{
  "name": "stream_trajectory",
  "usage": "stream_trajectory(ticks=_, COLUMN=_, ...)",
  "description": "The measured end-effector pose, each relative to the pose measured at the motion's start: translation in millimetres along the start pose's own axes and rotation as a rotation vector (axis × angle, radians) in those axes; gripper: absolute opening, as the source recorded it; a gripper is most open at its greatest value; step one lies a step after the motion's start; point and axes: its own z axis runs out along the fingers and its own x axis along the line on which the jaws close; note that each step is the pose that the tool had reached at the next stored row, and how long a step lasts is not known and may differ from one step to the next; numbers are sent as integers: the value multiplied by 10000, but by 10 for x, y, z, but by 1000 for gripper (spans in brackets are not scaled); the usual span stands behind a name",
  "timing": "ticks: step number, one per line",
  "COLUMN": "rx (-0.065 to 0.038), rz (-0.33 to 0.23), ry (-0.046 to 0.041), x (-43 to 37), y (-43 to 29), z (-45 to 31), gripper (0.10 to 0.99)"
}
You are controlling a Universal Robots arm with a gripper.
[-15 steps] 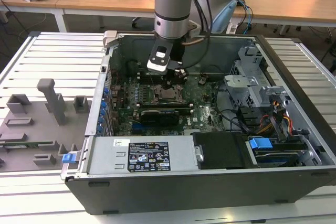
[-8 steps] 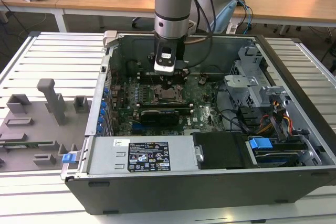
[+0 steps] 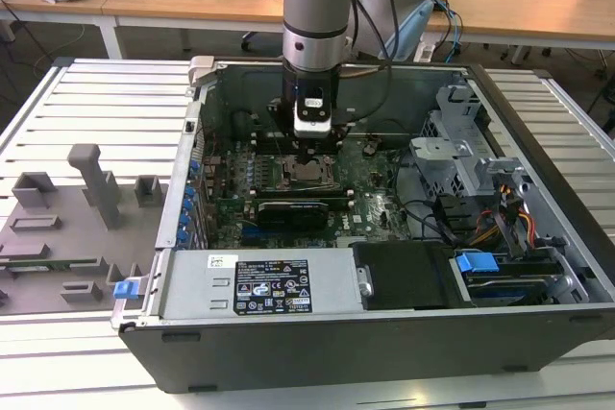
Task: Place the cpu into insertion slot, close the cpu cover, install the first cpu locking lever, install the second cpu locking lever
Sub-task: 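Close the cpu cover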
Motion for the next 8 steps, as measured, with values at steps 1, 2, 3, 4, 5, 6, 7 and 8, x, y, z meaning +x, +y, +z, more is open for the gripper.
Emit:
stream_trajectory(ticks=1, rx=4, rz=-317, ry=4, x=0, y=0, z=0, gripper=106)
stream_trajectory(ticks=2, rx=5, rz=-660, ry=8, x=0, y=0, z=0, gripper=106)
stream_trajectory(ticks=3, rx=6, rz=-1020, ry=13, x=0, y=0, z=0, gripper=106)
stream_trajectory(ticks=4, rx=6, rz=-1368, ry=20, x=0, y=0, z=1, gripper=106)
stream_trajectory(ticks=5, rx=6, rz=-1564, ry=24, x=0, y=0, z=1, gripper=106)
stream_trajectory(ticks=6, rx=6, rz=-1727, ry=26, x=0, y=0, z=1, gripper=106)
stream_trajectory(ticks=7, rx=4, rz=-2060, ry=33, x=0, y=0, z=2, gripper=106)
stream_trajectory(ticks=8, rx=3, rz=-2235, ry=36, x=0, y=0, z=3, gripper=106)
